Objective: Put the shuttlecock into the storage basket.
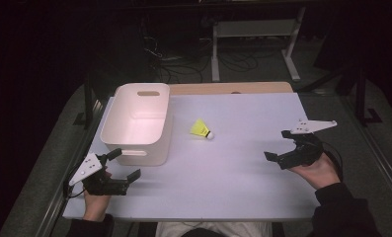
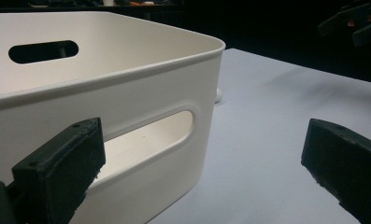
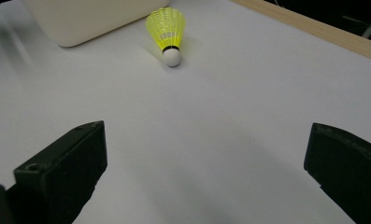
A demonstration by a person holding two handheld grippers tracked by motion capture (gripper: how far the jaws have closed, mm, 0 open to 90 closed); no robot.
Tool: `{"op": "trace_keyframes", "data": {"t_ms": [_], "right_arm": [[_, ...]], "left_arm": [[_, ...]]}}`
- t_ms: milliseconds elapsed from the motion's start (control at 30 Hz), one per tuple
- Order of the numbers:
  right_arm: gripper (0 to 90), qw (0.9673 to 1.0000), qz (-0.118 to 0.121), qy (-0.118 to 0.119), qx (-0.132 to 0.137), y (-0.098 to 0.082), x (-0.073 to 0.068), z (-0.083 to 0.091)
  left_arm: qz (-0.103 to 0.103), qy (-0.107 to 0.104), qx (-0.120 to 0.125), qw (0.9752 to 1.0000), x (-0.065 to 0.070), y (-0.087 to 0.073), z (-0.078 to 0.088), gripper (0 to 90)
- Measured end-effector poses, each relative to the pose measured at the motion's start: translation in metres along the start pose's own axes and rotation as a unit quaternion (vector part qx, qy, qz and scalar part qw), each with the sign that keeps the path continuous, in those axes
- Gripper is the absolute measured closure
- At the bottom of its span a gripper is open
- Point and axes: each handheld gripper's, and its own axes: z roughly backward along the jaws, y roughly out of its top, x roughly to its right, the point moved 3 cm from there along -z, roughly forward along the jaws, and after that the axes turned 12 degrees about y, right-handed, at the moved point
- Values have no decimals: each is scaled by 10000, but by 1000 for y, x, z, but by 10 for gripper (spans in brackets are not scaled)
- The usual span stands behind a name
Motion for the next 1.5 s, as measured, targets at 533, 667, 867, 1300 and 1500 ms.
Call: {"op": "trace_keyframes", "data": {"t_ms": [533,667,867,1300,1500], "right_arm": [[0,9998,112,98,-131,13,-2,-6],[0,9997,118,120,-162,15,-2,-7],[0,9996,151,136,-191,19,-2,-9],[0,9993,245,158,-233,32,0,-10],[0,9992,284,173,-243,39,1,-11]], "left_arm": [[5,1,6,10000,0,0,0,0],[6,0,9,10000,0,0,0,0],[5,3,6,10000,0,0,0,0],[12,15,14,10000,-1,0,1,0],[8,23,17,10000,-1,0,1,0]]}}
